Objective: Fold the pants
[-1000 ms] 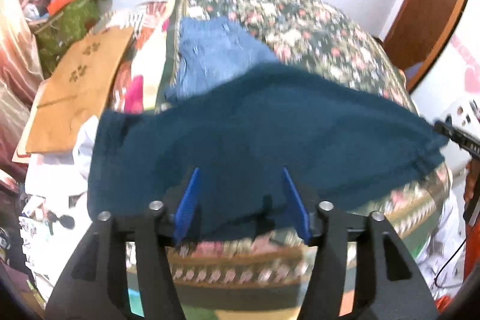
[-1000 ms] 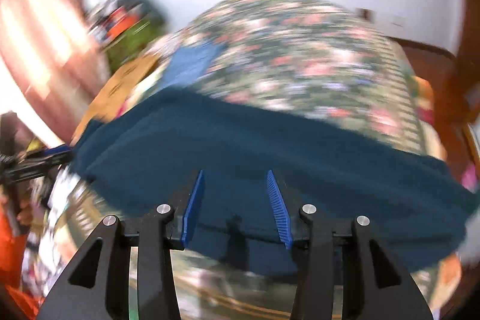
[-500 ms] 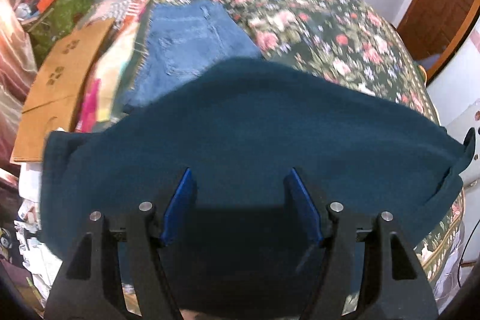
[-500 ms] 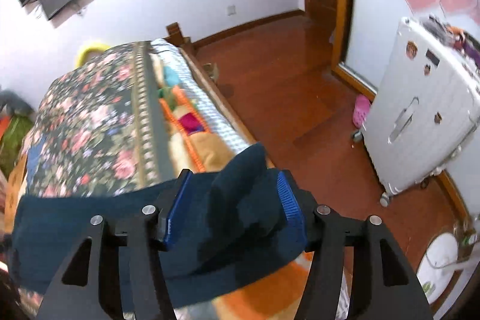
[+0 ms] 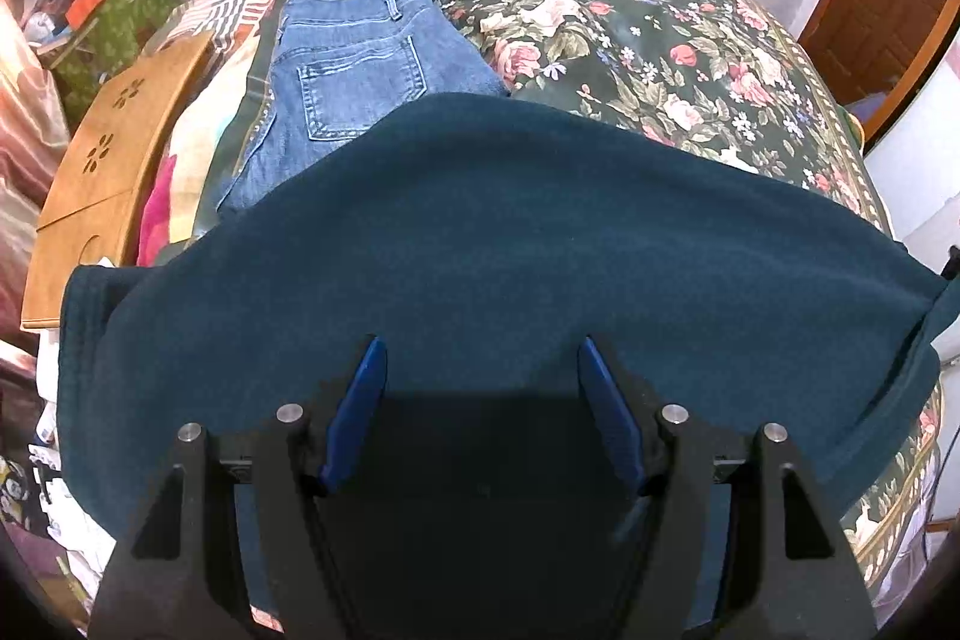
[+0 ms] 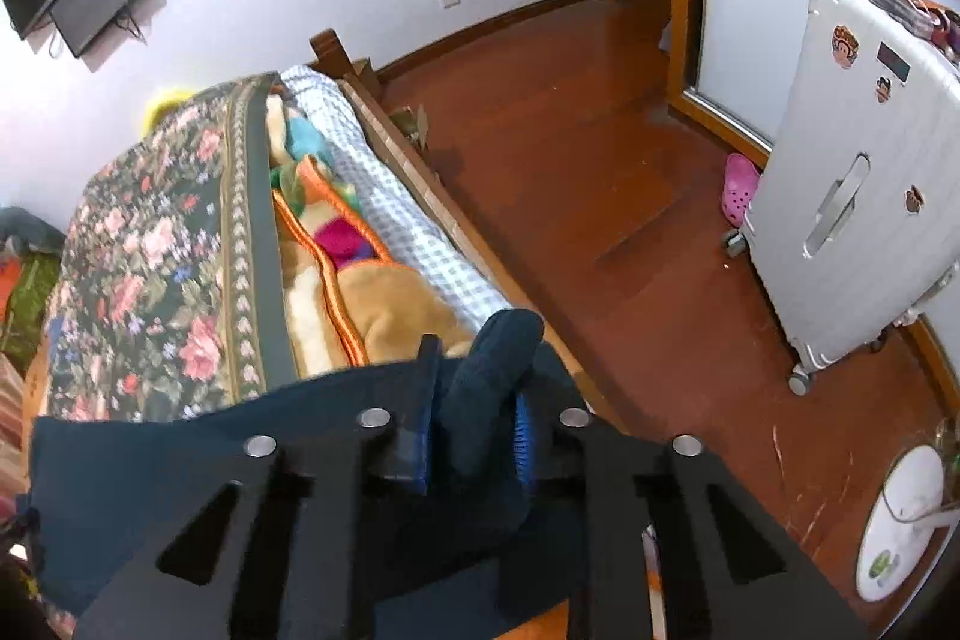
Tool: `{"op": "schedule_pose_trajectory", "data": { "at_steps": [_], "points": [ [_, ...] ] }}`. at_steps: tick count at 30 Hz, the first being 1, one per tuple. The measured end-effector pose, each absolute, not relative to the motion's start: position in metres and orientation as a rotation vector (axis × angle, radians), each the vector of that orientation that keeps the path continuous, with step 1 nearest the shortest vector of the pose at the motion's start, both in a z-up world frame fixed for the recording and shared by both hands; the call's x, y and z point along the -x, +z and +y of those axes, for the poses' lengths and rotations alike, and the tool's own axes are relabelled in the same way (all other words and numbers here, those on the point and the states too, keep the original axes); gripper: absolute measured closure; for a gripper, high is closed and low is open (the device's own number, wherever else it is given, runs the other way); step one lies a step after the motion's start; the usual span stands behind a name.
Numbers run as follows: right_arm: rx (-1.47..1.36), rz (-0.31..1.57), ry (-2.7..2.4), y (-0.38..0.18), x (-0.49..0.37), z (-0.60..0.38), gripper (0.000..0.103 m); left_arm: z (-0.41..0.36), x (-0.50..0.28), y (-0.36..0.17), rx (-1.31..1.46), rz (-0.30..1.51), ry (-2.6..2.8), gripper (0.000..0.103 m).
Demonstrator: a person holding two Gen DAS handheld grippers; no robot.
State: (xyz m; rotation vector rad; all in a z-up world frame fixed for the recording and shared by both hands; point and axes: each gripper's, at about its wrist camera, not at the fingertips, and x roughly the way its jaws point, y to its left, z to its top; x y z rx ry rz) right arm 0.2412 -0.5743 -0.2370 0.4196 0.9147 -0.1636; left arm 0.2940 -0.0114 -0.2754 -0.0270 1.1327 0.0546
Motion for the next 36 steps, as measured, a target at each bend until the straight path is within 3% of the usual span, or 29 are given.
{"op": "schedule_pose_trajectory", "data": {
  "at_steps": [2,11,15,23,27,32,35,36],
  "points": [
    [-0.428,0.886,-0.144,-0.225,-0.248,-0.578,0.093,-0.013,-0.294,-0.274,0.02,1.127,0.063,0.036],
    [-0.3,0.618,-0.052,-0.121,-0.259,-0.561,0.093,-0.01,-0.288,-0.262,-0.002,1.095,0.108,0.036],
    [-0.27,0.673,-0.086,-0.154,-0.25,-0.566,0.093,-0.011,-0.285,-0.26,0.0,1.091,0.107,0.036],
    [-0.377,1.014,-0.16,-0.309,-0.203,-0.597,0.089,-0.017,-0.283,-0.26,-0.036,1.099,0.109,0.036],
    [-0.33,1.052,-0.197,-0.313,-0.19,-0.597,0.078,-0.022,-0.284,-0.257,-0.036,1.102,0.098,0.036],
    [-0.229,1.024,-0.22,-0.27,-0.195,-0.583,0.074,-0.039,-0.281,-0.252,-0.05,1.092,0.058,0.036],
    [-0.207,0.951,-0.117,-0.242,-0.197,-0.555,0.06,-0.056,-0.28,-0.256,-0.069,1.102,0.017,0.036],
    [-0.198,0.932,-0.083,-0.237,-0.198,-0.545,0.06,-0.062,-0.28,-0.259,-0.08,1.108,0.005,0.036]
  ]
}}
